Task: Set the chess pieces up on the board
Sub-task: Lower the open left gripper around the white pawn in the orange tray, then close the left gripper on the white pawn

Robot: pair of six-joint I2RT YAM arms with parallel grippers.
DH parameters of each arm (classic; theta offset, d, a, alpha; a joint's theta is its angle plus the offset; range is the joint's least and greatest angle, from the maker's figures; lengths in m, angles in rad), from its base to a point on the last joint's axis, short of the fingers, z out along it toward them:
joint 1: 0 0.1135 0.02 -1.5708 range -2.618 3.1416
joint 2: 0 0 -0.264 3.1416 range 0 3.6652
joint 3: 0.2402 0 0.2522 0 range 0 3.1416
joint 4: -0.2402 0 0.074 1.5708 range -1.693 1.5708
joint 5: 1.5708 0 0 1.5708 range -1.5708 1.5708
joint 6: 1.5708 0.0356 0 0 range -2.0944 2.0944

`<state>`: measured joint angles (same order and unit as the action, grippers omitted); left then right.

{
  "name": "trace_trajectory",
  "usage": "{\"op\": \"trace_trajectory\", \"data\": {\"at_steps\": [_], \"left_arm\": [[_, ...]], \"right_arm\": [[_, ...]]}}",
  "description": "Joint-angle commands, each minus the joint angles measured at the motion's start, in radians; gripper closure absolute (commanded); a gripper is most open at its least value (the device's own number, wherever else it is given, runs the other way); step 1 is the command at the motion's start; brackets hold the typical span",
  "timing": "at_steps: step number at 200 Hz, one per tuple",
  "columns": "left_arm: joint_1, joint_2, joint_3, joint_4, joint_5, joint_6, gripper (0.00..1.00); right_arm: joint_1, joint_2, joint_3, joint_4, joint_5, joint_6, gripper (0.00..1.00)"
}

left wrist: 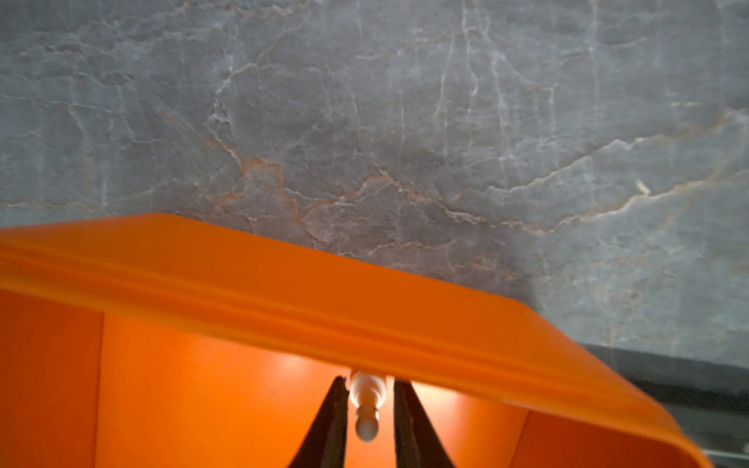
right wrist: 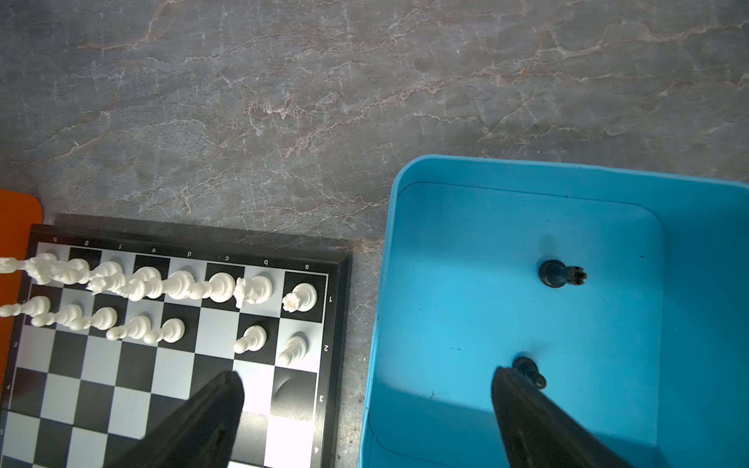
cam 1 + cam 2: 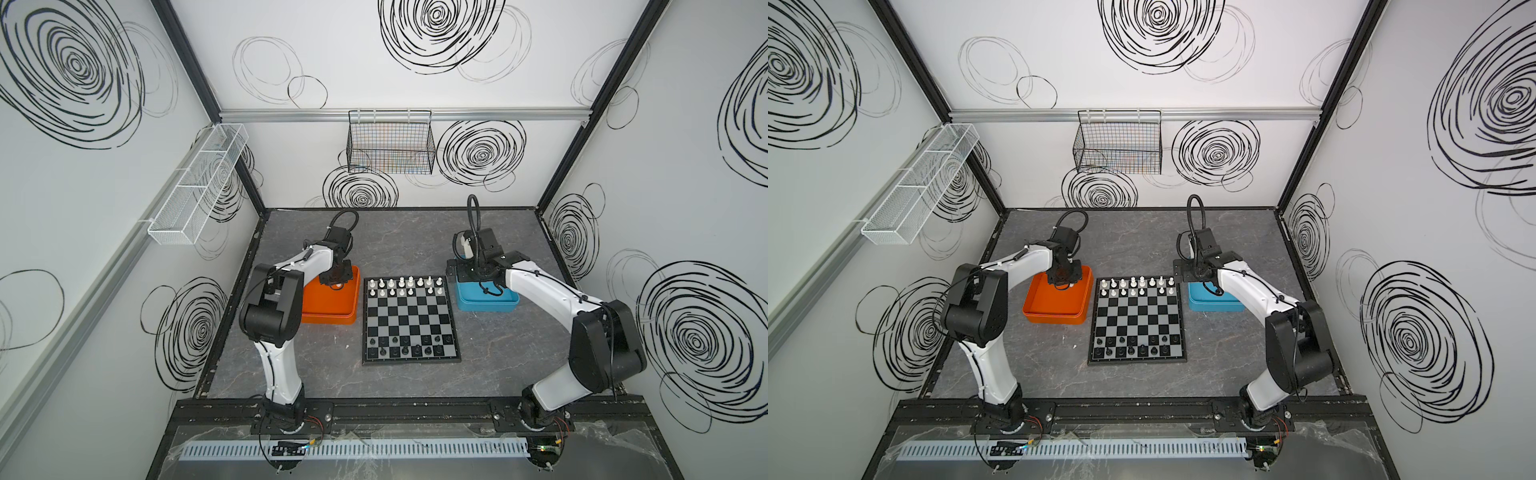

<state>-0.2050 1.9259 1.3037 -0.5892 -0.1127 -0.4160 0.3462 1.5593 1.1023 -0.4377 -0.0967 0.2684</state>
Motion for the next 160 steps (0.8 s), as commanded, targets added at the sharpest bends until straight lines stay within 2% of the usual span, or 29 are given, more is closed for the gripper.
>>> {"op": "trace_trajectory", "data": {"at_steps": [1, 160], "left_arm": [[-0.007, -0.003, 0.015, -0.021, -0.002, 0.000, 0.75], [-0.008, 0.004, -0.011, -0.012, -0.002, 0.006, 0.78]], "right_arm": [[-0.004, 0.009, -0.005, 0.007, 0.000, -0.010, 0.00], [-0.003, 0.003, -0.028, 0.010, 0.001, -0.008, 0.00]]}}
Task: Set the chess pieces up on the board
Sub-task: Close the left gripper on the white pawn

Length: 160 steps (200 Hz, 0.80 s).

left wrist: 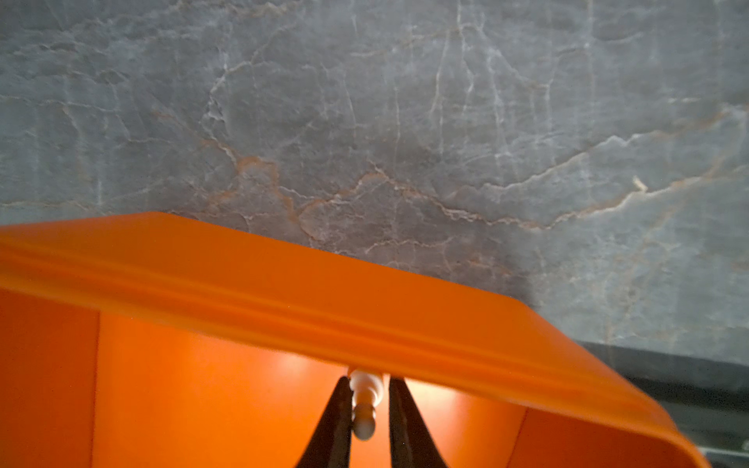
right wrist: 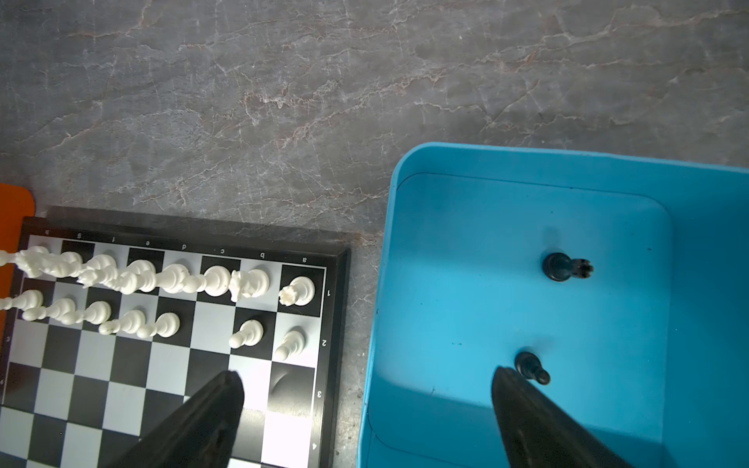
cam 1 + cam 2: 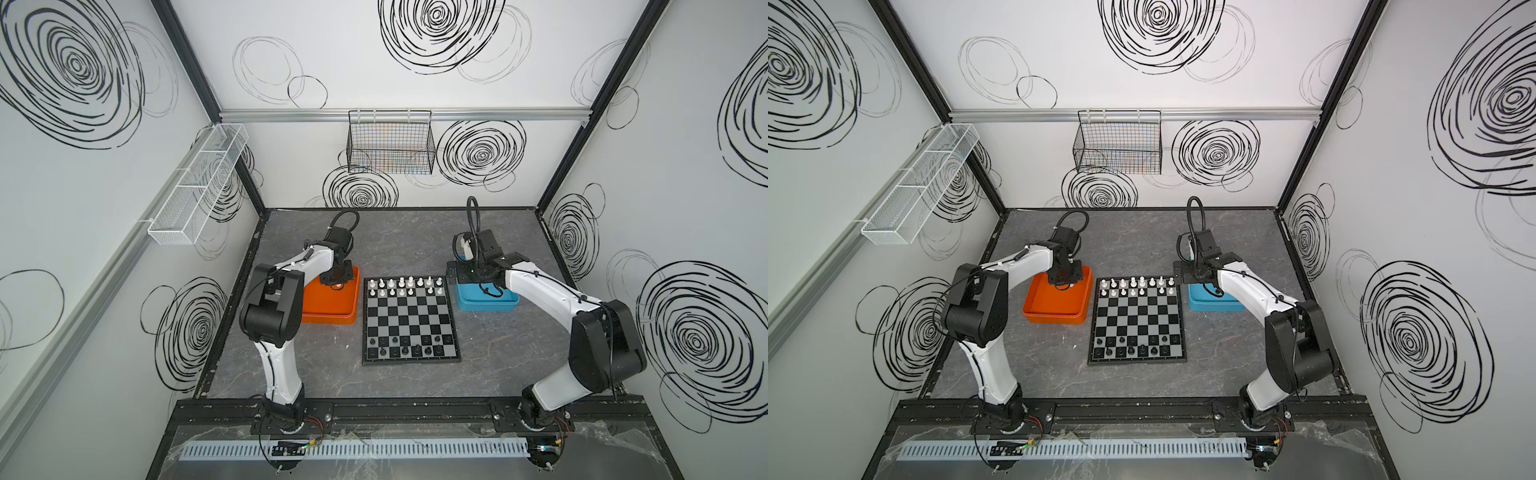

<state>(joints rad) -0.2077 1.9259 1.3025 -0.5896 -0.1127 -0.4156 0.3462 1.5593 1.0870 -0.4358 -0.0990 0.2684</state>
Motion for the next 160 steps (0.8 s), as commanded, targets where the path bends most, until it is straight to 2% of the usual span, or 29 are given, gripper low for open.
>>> {"op": "trace_trajectory", "data": {"at_steps": [1, 69, 160], "left_arm": [[-0.005, 0.004, -0.009, -0.011, -0.002, 0.006, 0.78], [-0.004, 0.008, -0.016, -0.007, -0.001, 0.009, 0.78], [-0.002, 0.015, -0.016, -0.008, 0.001, 0.014, 0.86]], "right_arm": [[-0.004, 0.003, -0.013, 0.008, 0.003, -0.008, 0.00], [-0.003, 0.005, -0.018, 0.010, 0.003, -0.006, 0.00], [-0.004, 0.012, -0.020, 0.013, 0.002, -0.006, 0.00]]}}
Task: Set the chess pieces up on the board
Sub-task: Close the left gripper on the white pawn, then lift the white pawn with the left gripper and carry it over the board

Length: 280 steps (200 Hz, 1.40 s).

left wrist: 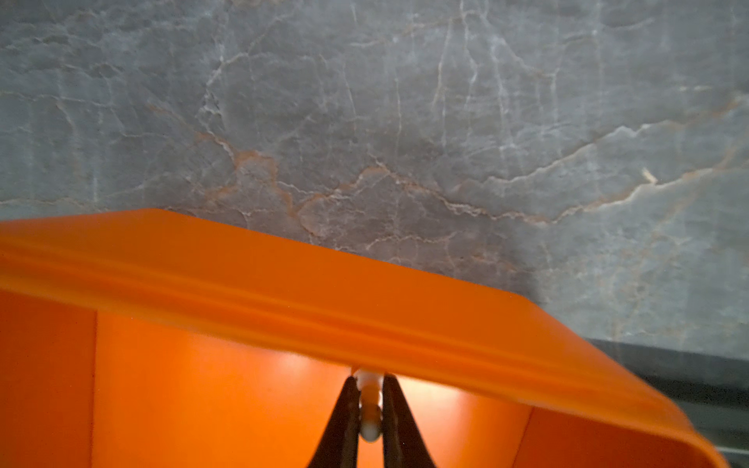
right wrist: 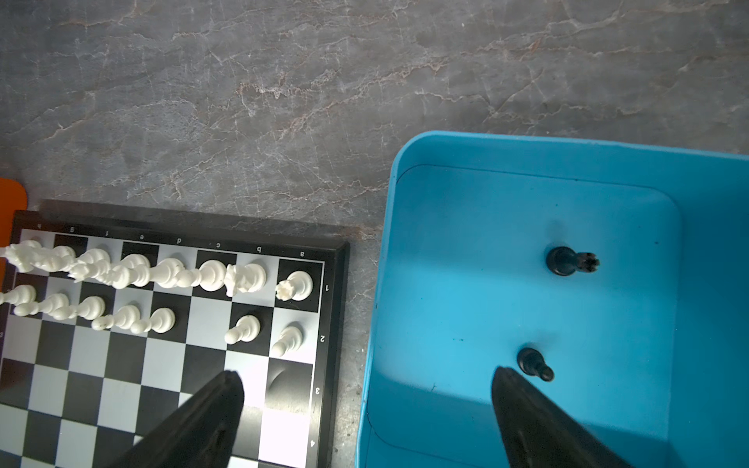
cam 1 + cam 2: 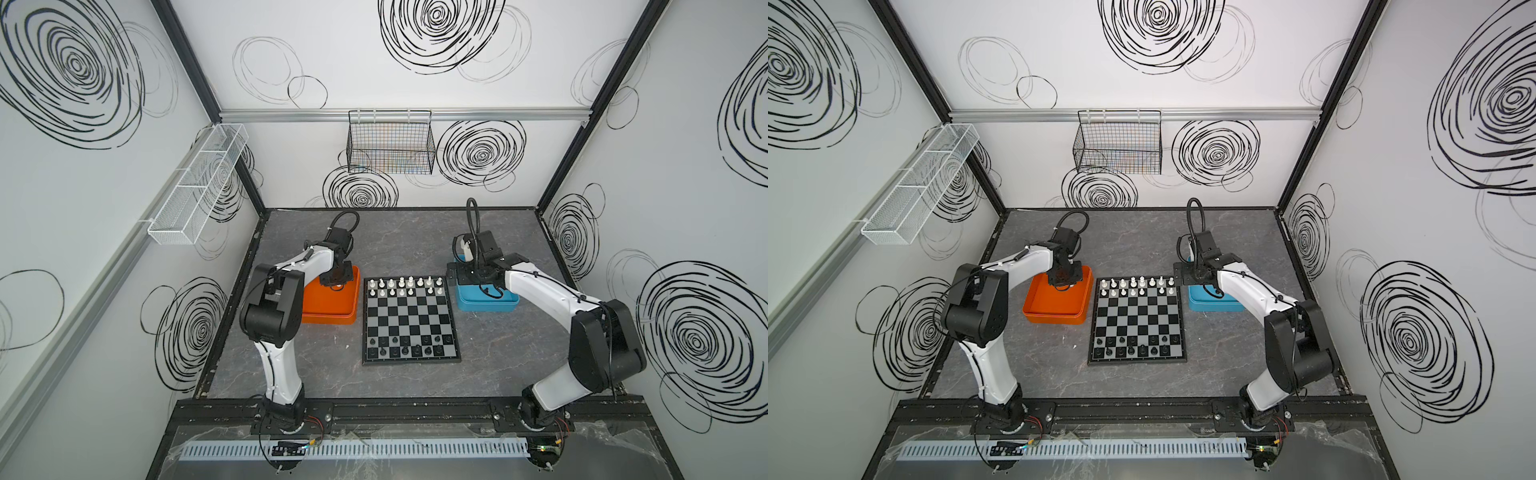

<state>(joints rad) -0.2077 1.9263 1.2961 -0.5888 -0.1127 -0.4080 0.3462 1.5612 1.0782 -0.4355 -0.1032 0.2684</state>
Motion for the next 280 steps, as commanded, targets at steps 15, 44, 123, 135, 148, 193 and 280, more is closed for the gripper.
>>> {"op": "trace_trajectory", "data": {"at_steps": [15, 44, 123, 135, 148, 193, 280], "left_arm": [[-0.002, 0.013, -0.008, -0.014, 0.001, 0.008, 0.87], [-0.002, -0.004, 0.001, -0.027, 0.002, 0.011, 0.90], [-0.007, -0.083, 0.063, -0.119, 0.011, 0.049, 0.92], [-0.006, -0.095, 0.067, -0.130, 0.011, 0.057, 0.92], [-0.010, -0.108, 0.074, -0.147, 0.015, 0.062, 0.93], [-0.077, -0.127, 0.149, -0.207, 0.012, 0.062, 0.93], [-0.389, 0.005, 0.417, -0.261, 0.078, 0.018, 0.92]], "right_arm": [[-0.004, 0.010, -0.009, 0.013, 0.007, -0.006, 0.00], [-0.003, 0.009, 0.001, 0.004, 0.008, -0.008, 0.00], [-0.017, 0.004, 0.040, 0.000, -0.043, -0.005, 0.00], [-0.020, 0.005, 0.042, 0.001, -0.049, -0.004, 0.00], [-0.022, 0.010, 0.046, 0.000, -0.049, -0.005, 0.00], [-0.033, 0.019, 0.063, -0.009, -0.049, -0.010, 0.00], [-0.093, -0.018, 0.066, -0.029, -0.036, -0.022, 0.00]]}}
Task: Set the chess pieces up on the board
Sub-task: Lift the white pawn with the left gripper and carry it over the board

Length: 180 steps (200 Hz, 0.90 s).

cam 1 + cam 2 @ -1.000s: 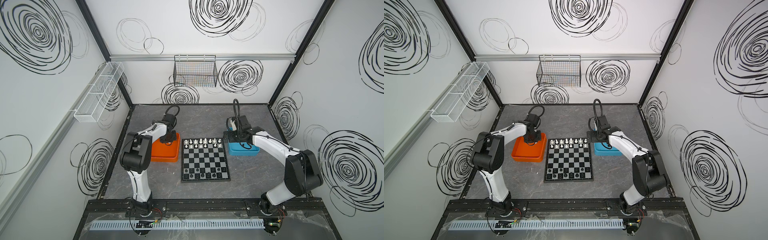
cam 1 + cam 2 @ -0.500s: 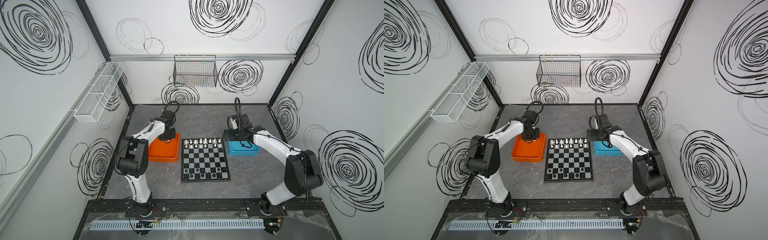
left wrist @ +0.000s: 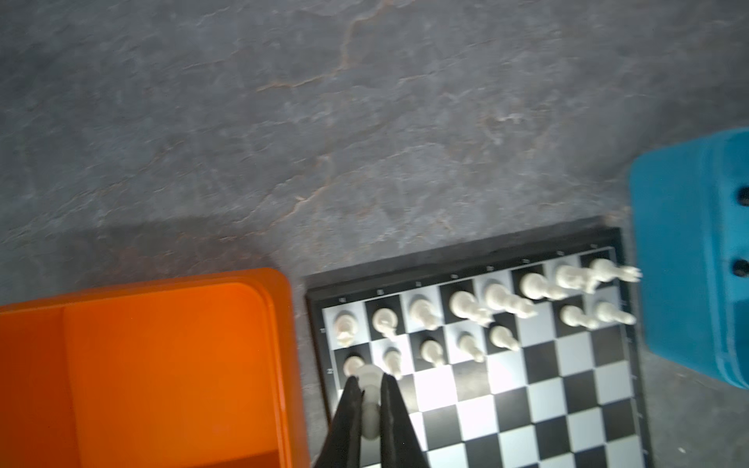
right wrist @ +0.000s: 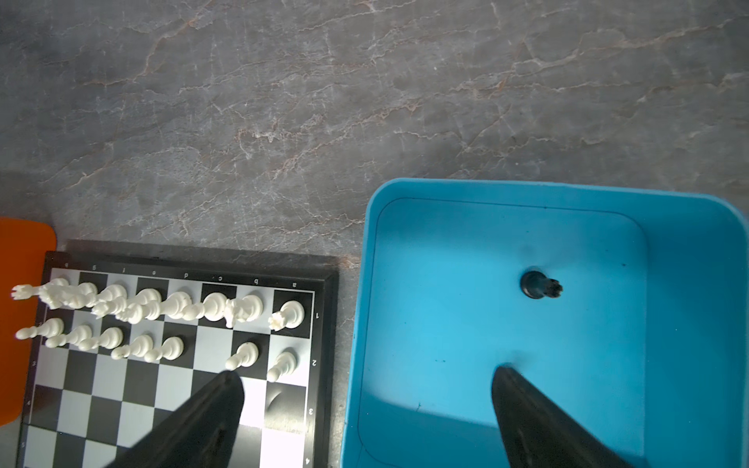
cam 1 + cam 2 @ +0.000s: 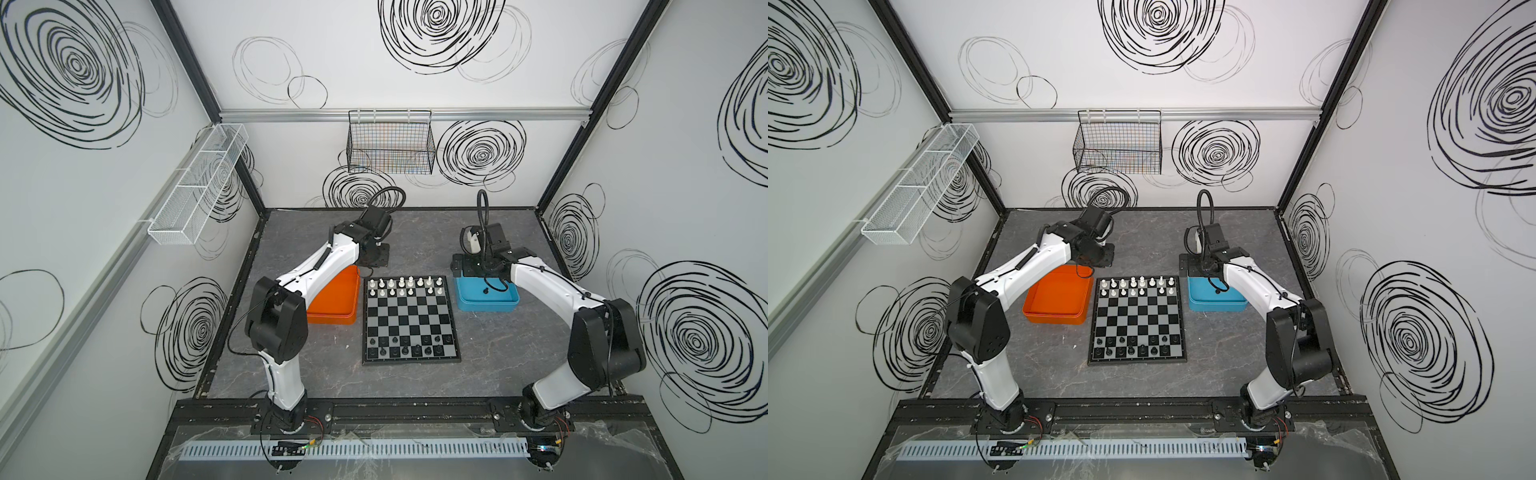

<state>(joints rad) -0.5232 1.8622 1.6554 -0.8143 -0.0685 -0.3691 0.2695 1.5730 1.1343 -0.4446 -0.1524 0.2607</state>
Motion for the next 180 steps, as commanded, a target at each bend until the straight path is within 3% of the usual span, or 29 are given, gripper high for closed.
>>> {"op": "trace_trajectory", "data": {"at_steps": [1, 61, 180], "left_arm": [[-0.078, 0.072, 0.061, -0.036, 0.036, -0.022, 0.92], [-0.215, 0.227, 0.212, -0.050, 0.067, -0.019, 0.92], [-0.225, 0.354, 0.273, -0.034, 0.071, -0.010, 0.92]], "right_arm": [[-0.016, -0.031, 0.009, -0.020, 0.013, -0.015, 0.00], [-0.044, -0.057, -0.014, -0.019, 0.012, -0.017, 0.00], [-0.064, -0.076, -0.038, -0.016, 0.008, -0.020, 0.00]]}}
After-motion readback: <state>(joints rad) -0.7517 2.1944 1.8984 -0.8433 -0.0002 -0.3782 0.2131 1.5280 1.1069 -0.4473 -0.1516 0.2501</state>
